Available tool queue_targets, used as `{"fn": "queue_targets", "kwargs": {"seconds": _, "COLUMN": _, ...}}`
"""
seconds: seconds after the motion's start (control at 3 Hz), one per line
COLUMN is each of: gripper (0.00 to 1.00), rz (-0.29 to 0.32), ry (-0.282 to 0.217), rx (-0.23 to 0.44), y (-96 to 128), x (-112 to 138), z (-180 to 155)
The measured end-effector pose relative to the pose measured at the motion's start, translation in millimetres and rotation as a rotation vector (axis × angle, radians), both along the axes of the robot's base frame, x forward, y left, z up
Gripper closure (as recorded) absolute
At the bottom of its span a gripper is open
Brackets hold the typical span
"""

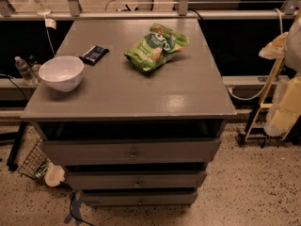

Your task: Open top drawer

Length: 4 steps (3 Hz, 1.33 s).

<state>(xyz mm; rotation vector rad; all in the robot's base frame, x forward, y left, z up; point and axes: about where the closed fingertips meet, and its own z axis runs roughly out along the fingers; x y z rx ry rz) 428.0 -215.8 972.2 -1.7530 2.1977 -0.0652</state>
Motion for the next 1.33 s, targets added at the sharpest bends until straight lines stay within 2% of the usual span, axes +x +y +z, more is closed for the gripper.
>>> {"fn": "queue_targets", "kwargs": {"seconds": 0.33, "gripper": 0.00, "rz": 0.065, "ry": -0.017, "rx": 0.048, "y": 10, "x": -23, "z": -9}}
{"fn": "queue_targets", "kwargs": {"seconds": 0.67, "gripper": 0.00, "rz": 0.150, "ry": 0.037, "rx": 0.176, "y": 34, "x": -63, "z": -63}}
{"fn": "queue_targets", "kwargs": {"seconds": 1.0, "gripper": 0.00, "rz": 0.191, "ry": 0.112, "rx": 0.304, "y": 62, "x": -91, "z": -118}}
{"fn": "queue_targets", "kwargs": {"seconds": 1.33, "gripper": 0.00, "rz": 0.191, "ry": 0.149, "rx": 0.323, "y": 67, "x": -102, "z": -132}}
